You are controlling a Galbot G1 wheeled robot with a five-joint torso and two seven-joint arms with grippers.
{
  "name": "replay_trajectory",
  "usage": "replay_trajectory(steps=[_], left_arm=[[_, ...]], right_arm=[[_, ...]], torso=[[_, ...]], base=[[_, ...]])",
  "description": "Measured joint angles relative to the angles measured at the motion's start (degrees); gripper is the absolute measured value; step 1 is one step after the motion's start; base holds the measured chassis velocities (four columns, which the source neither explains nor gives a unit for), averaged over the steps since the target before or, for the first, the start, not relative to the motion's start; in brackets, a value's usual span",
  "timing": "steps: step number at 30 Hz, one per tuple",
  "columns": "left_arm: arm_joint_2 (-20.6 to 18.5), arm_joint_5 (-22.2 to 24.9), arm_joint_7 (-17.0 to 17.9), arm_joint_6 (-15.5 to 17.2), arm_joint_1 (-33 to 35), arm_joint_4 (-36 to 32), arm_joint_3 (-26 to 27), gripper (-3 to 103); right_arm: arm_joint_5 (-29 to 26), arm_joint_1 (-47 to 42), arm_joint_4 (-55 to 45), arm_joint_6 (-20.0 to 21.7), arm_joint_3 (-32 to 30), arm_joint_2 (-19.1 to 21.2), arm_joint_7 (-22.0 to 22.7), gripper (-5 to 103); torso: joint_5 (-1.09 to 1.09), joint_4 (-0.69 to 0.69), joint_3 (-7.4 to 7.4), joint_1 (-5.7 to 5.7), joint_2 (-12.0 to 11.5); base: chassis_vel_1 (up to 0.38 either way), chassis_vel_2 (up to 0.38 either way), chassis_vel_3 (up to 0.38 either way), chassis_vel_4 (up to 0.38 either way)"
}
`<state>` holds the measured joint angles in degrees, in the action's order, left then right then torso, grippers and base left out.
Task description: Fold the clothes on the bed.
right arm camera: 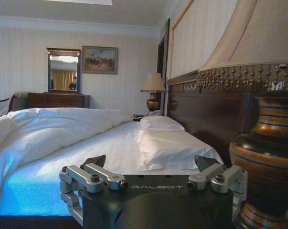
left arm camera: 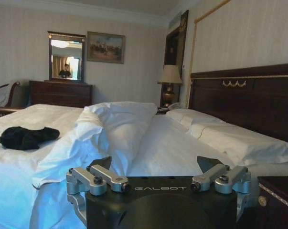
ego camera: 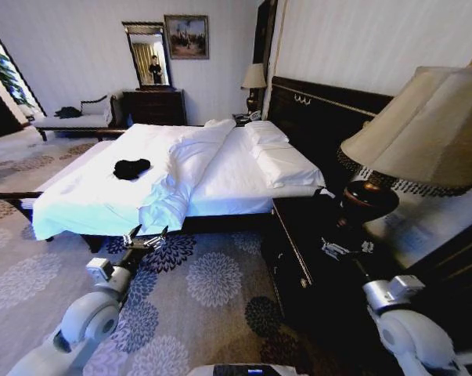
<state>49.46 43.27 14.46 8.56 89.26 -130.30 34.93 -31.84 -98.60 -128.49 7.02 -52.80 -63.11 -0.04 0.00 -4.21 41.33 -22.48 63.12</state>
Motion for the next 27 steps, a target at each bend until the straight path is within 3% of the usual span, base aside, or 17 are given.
replay_trajectory(steps=[27], left_arm=[[0.35, 0.77, 0.44, -0.04, 1.97, -1.36, -0.91, 100]], right_arm=[[2.08, -1.45, -1.15, -0.32, -0.39, -2.51, -0.64, 100]], torso=[[0.00, 0.00, 0.00, 0.01, 0.01]], base=[[-0.036, 0.030, 0.033, -0.037]])
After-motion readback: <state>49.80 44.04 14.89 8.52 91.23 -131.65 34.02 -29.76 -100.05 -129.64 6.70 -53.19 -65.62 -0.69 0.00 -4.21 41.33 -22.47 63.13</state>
